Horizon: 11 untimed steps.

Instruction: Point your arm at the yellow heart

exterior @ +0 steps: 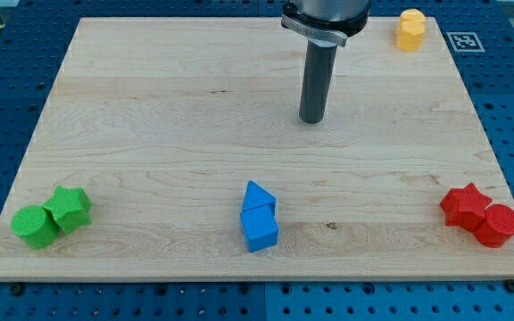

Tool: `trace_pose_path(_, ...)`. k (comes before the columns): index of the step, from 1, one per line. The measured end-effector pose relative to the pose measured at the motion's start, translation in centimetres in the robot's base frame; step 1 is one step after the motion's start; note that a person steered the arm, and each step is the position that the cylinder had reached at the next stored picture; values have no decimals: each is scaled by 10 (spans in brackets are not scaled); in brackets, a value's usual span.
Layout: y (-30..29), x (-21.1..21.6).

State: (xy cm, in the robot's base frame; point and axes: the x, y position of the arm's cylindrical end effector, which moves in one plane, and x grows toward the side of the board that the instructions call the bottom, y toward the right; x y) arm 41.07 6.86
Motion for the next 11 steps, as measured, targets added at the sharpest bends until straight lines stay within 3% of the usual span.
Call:
trace_pose_path(1, 5, -4)
trace_pose_path(4, 243, -83)
trace_pose_path(5, 261, -102)
trace_pose_path(6, 262, -159)
trace_pose_path(8, 249, -201)
trace_pose_path(11, 205, -219)
